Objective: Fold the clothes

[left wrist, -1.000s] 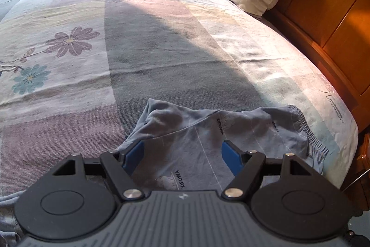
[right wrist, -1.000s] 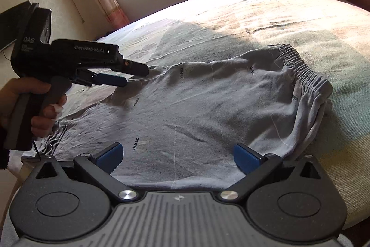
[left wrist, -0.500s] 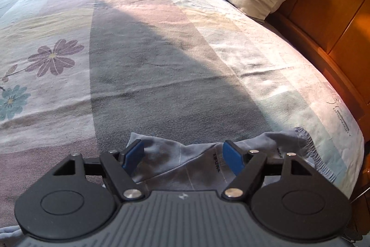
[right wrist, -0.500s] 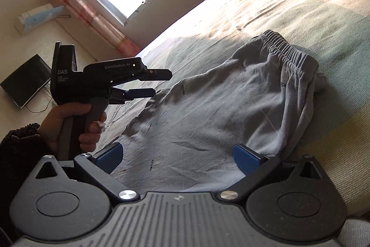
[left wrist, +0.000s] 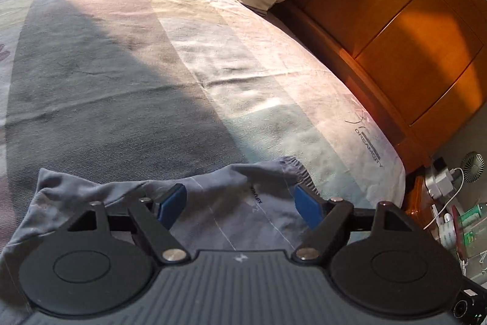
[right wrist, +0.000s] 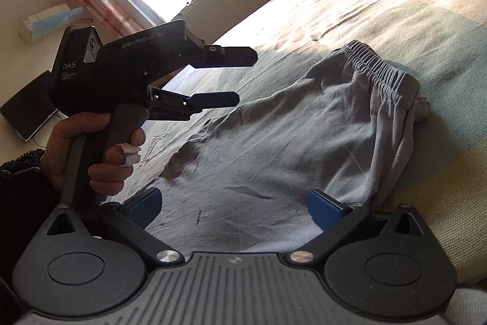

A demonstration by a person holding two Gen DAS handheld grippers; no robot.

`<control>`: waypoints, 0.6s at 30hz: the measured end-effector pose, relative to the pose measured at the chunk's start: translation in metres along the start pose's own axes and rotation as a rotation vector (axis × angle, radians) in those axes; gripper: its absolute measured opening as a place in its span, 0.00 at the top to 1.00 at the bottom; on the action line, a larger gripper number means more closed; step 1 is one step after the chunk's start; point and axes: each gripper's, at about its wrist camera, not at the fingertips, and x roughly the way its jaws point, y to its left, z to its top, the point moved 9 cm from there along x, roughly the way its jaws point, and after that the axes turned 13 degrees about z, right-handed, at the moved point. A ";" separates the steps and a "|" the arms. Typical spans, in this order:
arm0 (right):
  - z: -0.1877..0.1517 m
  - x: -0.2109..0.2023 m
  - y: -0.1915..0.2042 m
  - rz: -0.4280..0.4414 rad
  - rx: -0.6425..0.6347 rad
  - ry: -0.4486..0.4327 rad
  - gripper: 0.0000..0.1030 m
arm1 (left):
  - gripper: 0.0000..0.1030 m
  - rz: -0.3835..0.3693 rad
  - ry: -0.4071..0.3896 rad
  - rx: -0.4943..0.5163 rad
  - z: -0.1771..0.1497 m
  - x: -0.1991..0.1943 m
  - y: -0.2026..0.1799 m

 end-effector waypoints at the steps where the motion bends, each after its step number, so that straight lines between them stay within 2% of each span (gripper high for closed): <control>1: 0.000 0.000 -0.001 0.000 0.001 0.000 0.00 | 0.24 0.015 0.013 0.000 -0.002 0.010 0.000; 4: 0.001 0.001 -0.002 0.001 0.002 0.000 0.00 | 0.25 0.040 0.017 -0.009 -0.001 0.021 0.001; 9: 0.002 0.001 -0.003 0.005 0.006 -0.004 0.00 | 0.24 0.034 -0.055 -0.024 0.008 -0.020 0.009; 12: 0.002 0.001 -0.004 0.004 0.006 -0.005 0.00 | 0.23 0.089 -0.075 -0.079 0.009 -0.039 0.038; 18: 0.002 0.002 -0.005 0.003 0.006 -0.006 0.00 | 0.23 0.145 0.000 -0.218 -0.016 -0.036 0.091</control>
